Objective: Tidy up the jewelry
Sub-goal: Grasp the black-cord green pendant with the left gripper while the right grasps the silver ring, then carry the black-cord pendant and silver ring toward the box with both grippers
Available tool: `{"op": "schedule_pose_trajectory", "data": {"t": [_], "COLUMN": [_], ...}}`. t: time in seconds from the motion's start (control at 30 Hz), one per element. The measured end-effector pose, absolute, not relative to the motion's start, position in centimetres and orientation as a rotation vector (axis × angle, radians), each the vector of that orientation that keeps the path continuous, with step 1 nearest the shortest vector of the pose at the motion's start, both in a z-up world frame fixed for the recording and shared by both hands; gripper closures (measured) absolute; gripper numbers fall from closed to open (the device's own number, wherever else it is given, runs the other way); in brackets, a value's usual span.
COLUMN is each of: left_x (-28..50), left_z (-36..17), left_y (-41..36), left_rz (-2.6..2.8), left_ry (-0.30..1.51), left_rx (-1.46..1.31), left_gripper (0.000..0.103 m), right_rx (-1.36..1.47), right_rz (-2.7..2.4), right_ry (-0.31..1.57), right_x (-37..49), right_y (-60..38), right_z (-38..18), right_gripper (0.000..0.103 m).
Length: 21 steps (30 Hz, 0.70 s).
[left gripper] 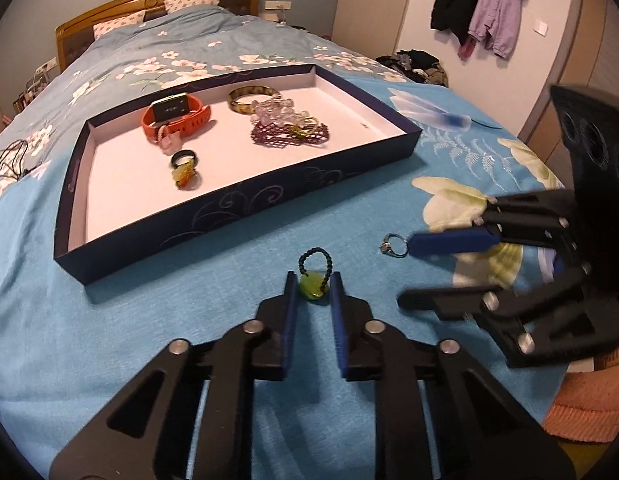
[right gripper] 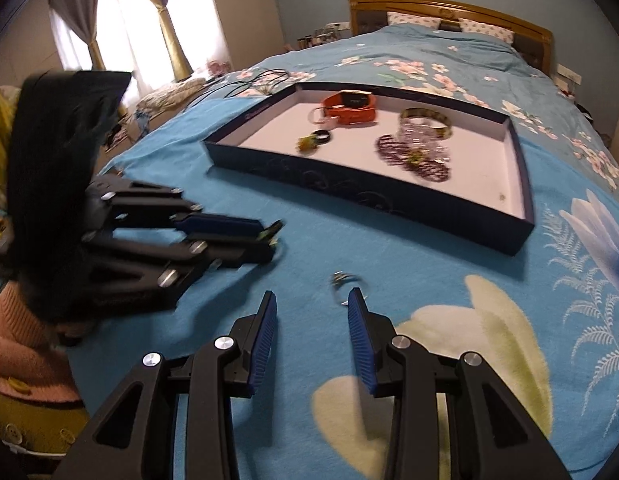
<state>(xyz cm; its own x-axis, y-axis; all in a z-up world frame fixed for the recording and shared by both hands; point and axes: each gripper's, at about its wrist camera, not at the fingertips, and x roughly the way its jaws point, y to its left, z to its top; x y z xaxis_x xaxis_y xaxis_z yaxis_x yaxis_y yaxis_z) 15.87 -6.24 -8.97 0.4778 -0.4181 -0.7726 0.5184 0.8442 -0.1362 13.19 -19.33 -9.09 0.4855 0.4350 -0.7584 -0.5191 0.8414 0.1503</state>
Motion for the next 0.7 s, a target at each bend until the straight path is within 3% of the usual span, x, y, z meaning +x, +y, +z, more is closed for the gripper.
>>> {"op": "schedule_pose_trajectory", "data": {"t": [0.17,0.3,0.5,0.63,0.7], "left_x": [15.7,15.7,16.0,16.1,16.1], "left_z": [-8.8,-8.7,-8.9,-8.9,-9.0], "left_y": [-5.9,-6.1,-6.1,-6.0,-6.0], "left_rz": [-0.564,-0.551,-0.551,-0.546,-0.546], "left_ry": [0.896,0.892,0.900,0.903,0.904], "left_rx": [0.129,0.141,0.139,0.132,0.126], "left_gripper": [0.086,0.077,0.077,0.086,0.087], "right_rx": [-0.112,-0.131,-0.187,-0.204,-0.205], "right_rz": [0.546,0.507,0.500,0.509,0.506], "right_ry": [0.866,0.873,0.882,0.876,0.875], "right_x": [13.0,14.0,14.9,14.7,14.7], "right_y": [-19.4,-19.6,-19.1,-19.0,-19.0], "right_z": [-8.7,-8.9,-9.2,-9.2,-9.2], "right_gripper": [0.068,0.068,0.069,0.087,0.087]}}
